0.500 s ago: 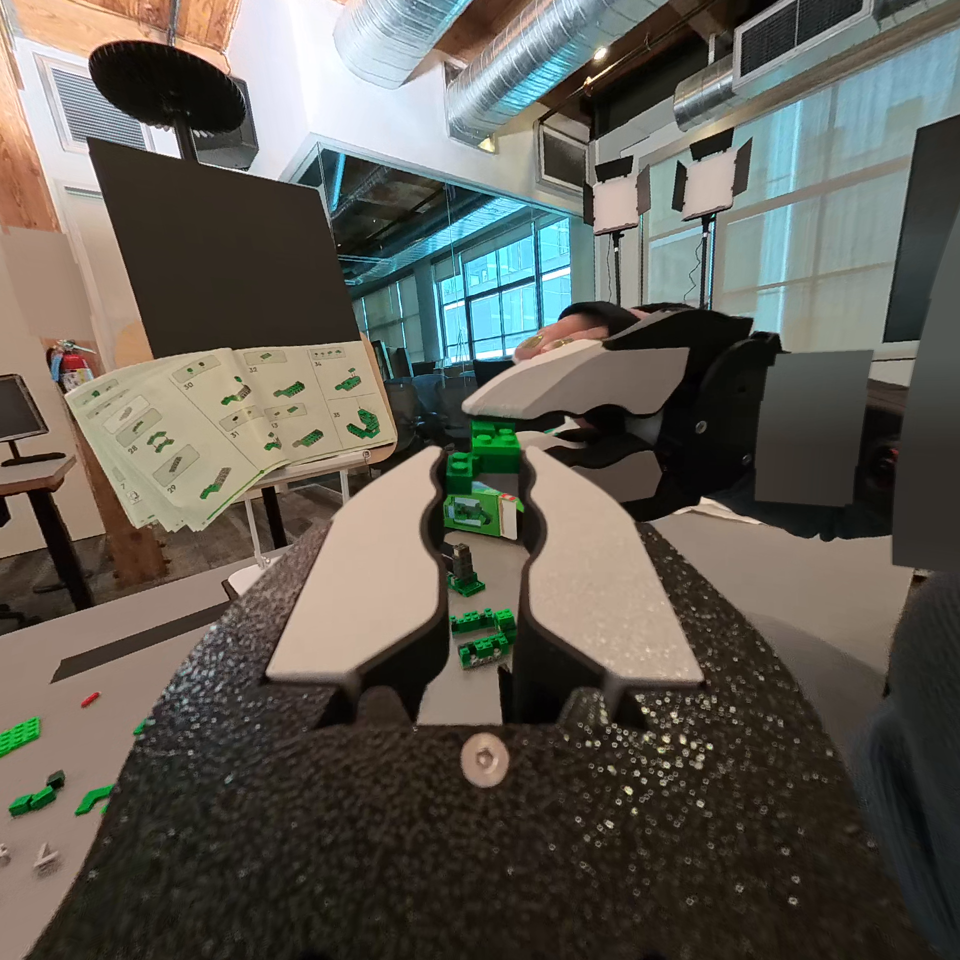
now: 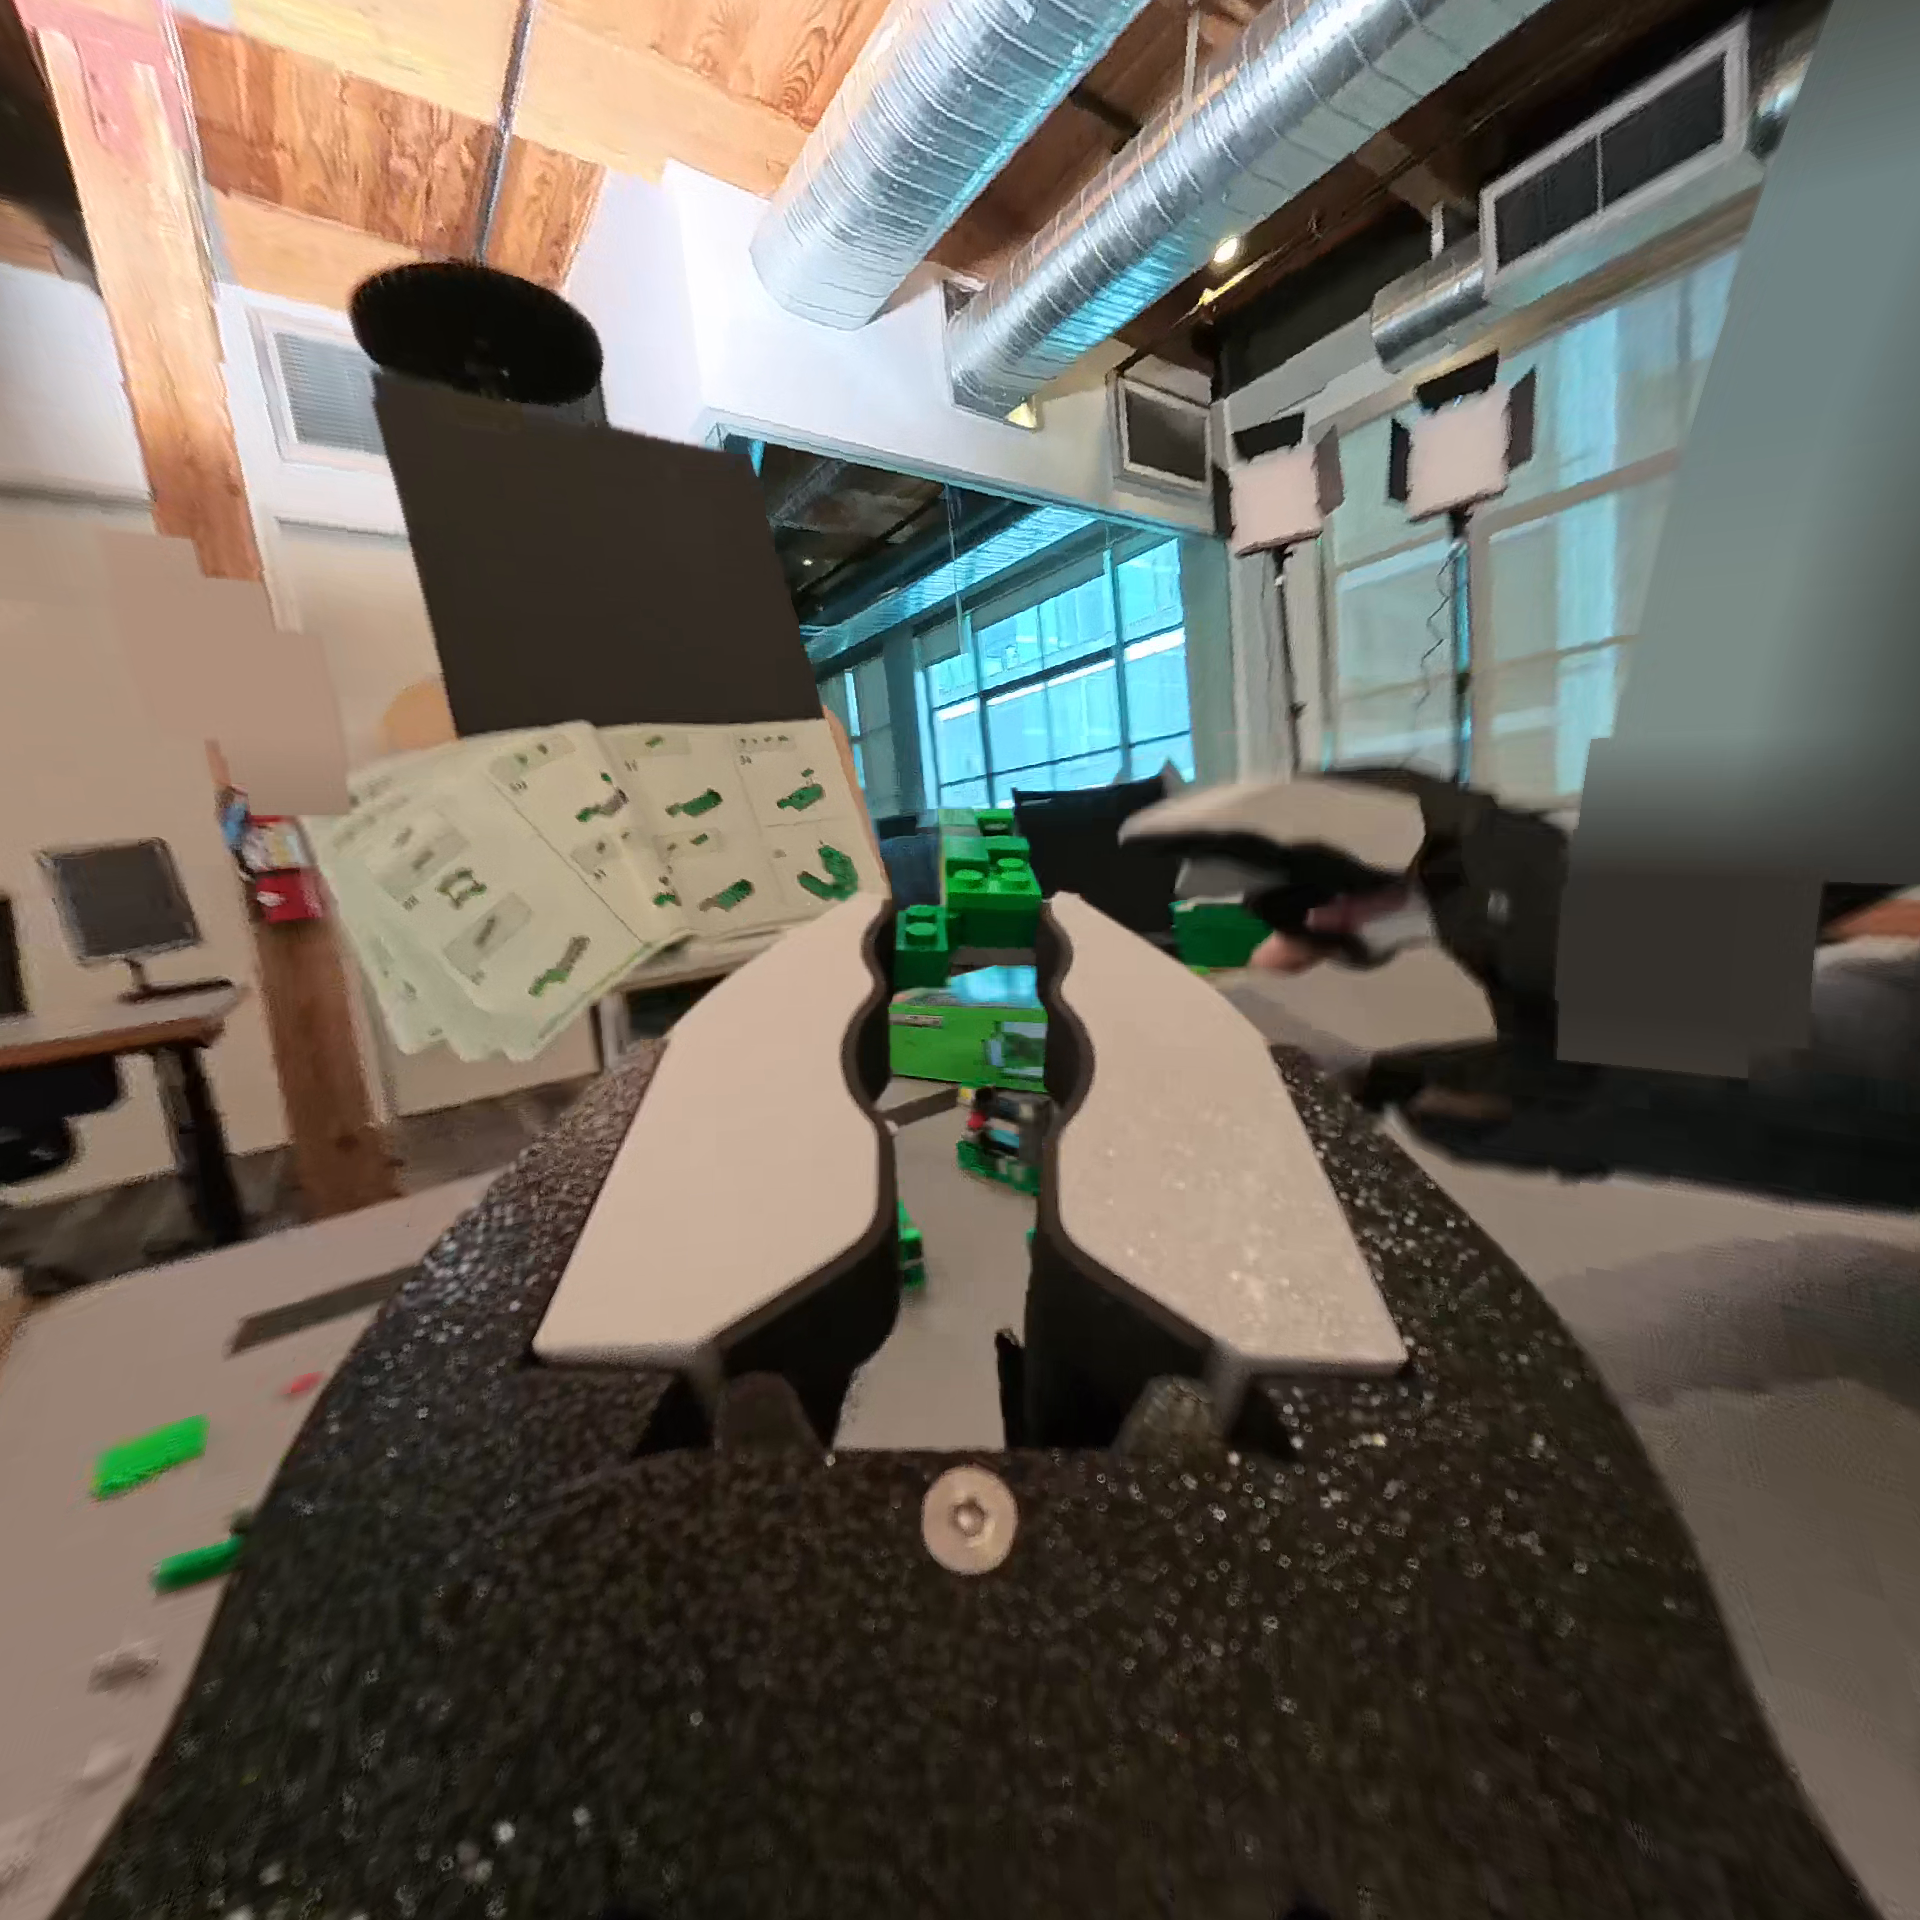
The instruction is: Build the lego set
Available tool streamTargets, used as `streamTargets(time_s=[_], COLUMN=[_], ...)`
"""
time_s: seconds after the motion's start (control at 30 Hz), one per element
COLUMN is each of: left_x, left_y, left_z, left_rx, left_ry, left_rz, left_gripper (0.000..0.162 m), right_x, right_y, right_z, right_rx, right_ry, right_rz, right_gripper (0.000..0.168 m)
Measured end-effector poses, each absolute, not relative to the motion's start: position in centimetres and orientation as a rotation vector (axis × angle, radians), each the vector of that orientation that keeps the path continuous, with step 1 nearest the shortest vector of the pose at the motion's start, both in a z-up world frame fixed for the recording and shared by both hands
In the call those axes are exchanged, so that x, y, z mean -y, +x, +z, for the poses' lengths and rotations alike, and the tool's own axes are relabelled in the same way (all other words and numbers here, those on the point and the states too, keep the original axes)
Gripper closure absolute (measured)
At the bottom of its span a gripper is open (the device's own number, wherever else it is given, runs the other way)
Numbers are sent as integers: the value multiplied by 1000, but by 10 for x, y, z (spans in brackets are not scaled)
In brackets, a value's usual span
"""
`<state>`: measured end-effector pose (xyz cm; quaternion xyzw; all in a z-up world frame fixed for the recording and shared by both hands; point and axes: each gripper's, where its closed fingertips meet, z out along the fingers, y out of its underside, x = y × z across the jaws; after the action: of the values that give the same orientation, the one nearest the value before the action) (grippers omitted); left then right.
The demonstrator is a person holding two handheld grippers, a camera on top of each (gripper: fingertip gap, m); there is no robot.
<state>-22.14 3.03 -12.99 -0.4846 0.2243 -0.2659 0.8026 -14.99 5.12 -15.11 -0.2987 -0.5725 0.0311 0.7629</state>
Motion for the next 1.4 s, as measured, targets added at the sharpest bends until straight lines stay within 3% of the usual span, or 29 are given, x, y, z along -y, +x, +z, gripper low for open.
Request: streamTargets(time_s=[0.33,1.0,1.4], left_x=[-28,-57,-58], left_y=[-219,-214,-213], left_z=[-166,-189,-192], left_rx=[-468,-502,-486], left_ry=[-909,-1143,-1159], left_rz=[-1496,-942,-1029], left_gripper=[137,137,137], right_x=[-59,-76,-82], right_y=[-156,-153,-153], right_z=[-237,-240,-244], right_rx=[1216,1187,1190], right_ry=[-703,-840,-892], right_rz=[219,348,374], right_gripper=[137,141,147])
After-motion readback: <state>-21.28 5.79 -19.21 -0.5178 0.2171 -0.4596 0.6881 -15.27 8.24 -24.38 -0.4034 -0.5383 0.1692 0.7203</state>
